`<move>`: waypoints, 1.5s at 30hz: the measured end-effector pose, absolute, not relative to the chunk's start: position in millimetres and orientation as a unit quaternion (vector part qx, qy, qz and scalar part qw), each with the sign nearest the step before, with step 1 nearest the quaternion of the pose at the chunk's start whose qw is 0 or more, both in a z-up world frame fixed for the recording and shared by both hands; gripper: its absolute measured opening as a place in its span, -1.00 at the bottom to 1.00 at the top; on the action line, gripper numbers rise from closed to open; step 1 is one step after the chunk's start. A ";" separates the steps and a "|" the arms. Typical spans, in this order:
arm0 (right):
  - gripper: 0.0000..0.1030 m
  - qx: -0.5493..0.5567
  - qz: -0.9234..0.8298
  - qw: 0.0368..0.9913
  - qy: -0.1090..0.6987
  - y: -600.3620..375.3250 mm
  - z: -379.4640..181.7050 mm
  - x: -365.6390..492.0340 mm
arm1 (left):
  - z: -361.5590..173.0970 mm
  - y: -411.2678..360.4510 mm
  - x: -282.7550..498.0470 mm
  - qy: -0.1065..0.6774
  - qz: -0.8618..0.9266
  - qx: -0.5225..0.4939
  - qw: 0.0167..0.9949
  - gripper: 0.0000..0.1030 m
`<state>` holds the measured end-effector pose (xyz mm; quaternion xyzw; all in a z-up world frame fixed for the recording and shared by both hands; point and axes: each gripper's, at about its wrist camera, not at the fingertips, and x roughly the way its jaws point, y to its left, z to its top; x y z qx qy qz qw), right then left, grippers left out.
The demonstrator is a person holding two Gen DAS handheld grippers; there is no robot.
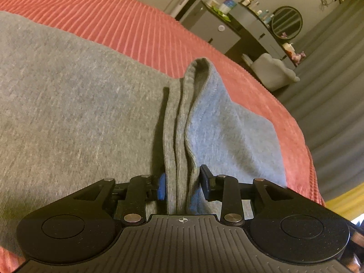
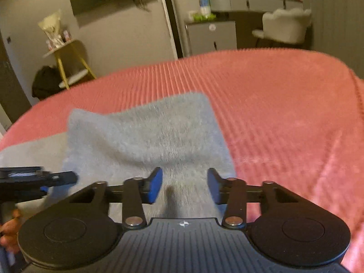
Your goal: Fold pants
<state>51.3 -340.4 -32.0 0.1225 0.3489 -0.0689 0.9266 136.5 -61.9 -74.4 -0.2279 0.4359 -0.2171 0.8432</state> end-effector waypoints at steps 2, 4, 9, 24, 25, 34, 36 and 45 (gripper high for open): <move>-0.24 0.120 -0.083 0.925 0.352 -339.5 -41.0 66.0 | -73.9 -64.1 136.9 0.433 -0.217 -0.222 0.846 -0.24; -0.24 0.116 -0.091 0.929 0.338 -339.6 -50.2 76.0 | -73.0 -66.5 139.5 0.428 -0.219 -0.218 0.850 -0.12; -0.09 0.090 -0.080 0.939 0.322 -340.3 -71.8 82.2 | -69.0 -66.4 156.6 0.402 -0.202 -0.236 0.861 0.22; 0.24 0.136 -0.051 0.953 0.268 -349.2 -69.6 75.8 | -70.2 -85.3 208.9 0.362 -0.229 -0.315 0.847 -0.61; 0.23 0.150 -0.050 0.952 0.263 -353.2 -69.0 74.5 | -64.2 -82.4 203.6 0.348 -0.235 -0.316 0.851 -0.61; 0.23 0.221 -0.046 0.941 0.254 -374.0 -69.2 70.8 | -64.2 -53.7 201.6 0.390 -0.122 -0.232 0.883 -0.15; 0.23 0.221 -0.043 0.940 0.257 -374.5 -69.4 71.5 | -68.2 -49.4 199.3 0.400 -0.137 -0.260 0.868 -0.05; 0.23 0.218 -0.040 0.939 0.262 -373.1 -71.9 73.3 | -69.5 -70.2 186.5 0.410 -0.153 -0.212 0.874 -0.15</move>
